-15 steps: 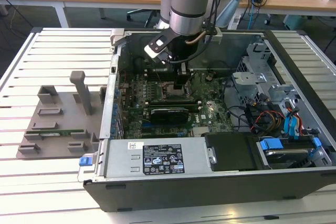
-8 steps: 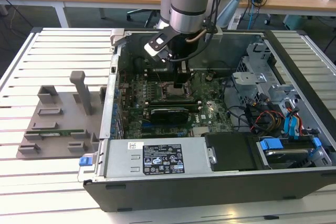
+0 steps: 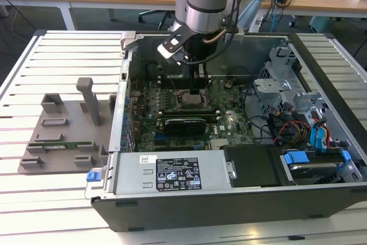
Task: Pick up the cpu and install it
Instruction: 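Place the cpu into insertion slot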
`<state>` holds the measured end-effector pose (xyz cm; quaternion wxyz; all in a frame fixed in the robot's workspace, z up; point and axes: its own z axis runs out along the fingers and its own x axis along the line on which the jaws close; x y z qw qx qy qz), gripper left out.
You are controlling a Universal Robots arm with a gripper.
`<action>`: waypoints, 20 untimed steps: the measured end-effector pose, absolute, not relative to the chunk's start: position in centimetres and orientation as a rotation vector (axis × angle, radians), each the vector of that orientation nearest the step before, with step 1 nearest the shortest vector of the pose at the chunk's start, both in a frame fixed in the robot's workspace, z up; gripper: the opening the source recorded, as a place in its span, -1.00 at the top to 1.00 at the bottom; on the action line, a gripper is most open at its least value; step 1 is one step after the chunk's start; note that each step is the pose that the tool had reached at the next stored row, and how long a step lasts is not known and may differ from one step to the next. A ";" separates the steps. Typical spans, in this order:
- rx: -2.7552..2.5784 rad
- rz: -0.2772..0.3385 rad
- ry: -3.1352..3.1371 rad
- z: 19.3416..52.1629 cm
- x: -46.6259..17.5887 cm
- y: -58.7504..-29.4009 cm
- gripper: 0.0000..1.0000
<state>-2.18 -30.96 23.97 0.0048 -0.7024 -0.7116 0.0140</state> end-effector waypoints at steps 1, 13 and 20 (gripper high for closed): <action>-2.200 0.044 -2.229 24.1 -2.2 -31.0 0.07; -2.200 0.044 -2.229 25.4 -2.2 -31.0 0.07; -2.200 0.044 -2.229 25.6 -2.2 -31.0 0.07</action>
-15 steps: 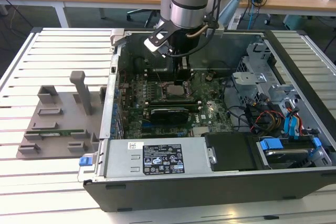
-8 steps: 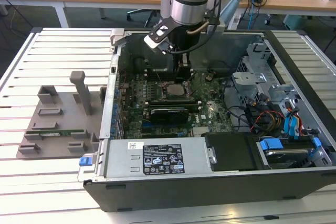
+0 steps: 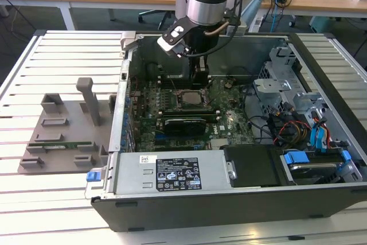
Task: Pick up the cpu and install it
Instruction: 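Place the cpu into insertion slot, then close the cpu cover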
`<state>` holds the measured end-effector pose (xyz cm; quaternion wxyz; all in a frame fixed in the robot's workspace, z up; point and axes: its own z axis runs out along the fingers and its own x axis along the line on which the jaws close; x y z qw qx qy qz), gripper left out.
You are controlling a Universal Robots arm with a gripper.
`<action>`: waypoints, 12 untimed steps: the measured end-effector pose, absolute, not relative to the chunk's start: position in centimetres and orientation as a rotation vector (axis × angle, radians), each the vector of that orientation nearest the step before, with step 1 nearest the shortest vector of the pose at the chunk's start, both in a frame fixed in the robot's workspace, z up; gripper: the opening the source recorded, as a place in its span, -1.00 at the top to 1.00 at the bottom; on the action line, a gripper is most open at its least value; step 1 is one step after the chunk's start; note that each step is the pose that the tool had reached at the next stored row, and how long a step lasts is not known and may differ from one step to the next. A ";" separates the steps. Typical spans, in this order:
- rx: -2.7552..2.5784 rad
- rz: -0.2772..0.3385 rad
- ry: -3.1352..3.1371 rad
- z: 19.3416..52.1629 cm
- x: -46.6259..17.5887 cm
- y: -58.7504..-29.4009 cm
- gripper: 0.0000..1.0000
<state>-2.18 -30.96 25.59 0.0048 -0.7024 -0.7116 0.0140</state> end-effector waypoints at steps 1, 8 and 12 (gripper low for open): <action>-2.200 0.044 -2.229 25.6 -2.2 -31.0 0.07; -2.200 0.044 -2.229 25.6 -2.2 -31.0 0.59; -2.200 0.044 -2.229 25.6 -2.1 -31.0 0.79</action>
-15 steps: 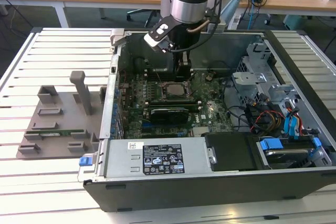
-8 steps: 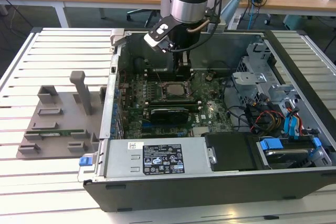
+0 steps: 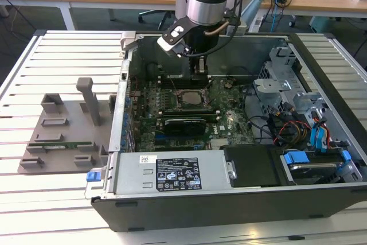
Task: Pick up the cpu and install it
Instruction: 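Close the cpu cover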
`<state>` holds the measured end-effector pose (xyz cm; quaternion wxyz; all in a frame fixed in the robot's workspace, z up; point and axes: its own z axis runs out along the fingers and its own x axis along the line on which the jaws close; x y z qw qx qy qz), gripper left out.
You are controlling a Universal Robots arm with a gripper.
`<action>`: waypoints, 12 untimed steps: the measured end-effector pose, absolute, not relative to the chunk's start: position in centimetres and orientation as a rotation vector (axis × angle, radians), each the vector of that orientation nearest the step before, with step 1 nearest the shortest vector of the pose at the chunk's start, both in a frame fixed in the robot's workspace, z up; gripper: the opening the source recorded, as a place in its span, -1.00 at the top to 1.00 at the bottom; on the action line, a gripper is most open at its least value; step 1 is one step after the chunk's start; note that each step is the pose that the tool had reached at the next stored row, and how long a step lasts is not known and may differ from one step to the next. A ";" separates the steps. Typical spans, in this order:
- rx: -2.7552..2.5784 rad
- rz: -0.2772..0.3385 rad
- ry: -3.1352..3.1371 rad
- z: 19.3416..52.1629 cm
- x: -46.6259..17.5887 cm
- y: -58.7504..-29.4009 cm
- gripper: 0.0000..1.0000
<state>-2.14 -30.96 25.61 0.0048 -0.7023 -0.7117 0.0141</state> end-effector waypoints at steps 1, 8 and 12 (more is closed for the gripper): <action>-2.200 0.044 -2.229 25.6 -1.9 -31.0 0.79; -2.200 0.044 -2.229 26.5 -0.7 -31.0 0.79; -2.200 0.044 -2.229 28.4 -0.7 -31.0 0.79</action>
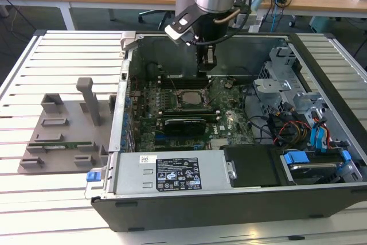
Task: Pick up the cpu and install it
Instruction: 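Close the cpu cover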
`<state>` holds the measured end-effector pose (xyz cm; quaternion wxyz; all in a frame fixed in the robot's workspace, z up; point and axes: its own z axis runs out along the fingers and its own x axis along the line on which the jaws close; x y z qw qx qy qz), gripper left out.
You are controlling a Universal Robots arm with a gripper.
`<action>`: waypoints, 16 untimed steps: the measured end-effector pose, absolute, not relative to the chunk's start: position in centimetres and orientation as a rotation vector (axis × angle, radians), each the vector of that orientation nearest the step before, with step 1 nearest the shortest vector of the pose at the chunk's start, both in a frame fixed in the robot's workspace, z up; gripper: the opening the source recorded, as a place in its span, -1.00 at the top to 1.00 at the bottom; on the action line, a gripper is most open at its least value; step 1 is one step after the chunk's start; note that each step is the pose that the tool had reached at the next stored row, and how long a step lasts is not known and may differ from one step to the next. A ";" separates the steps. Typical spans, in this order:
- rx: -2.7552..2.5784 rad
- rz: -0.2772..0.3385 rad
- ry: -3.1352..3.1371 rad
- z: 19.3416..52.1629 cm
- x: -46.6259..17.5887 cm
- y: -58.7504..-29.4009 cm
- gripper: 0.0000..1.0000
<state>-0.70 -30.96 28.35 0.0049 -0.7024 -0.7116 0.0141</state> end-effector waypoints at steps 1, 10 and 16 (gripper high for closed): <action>-2.200 0.044 -2.229 28.7 -0.7 -31.0 0.79; -2.200 0.044 -2.229 33.4 -0.7 -31.0 0.79; -2.200 0.044 -2.229 35.1 -0.7 -31.0 0.79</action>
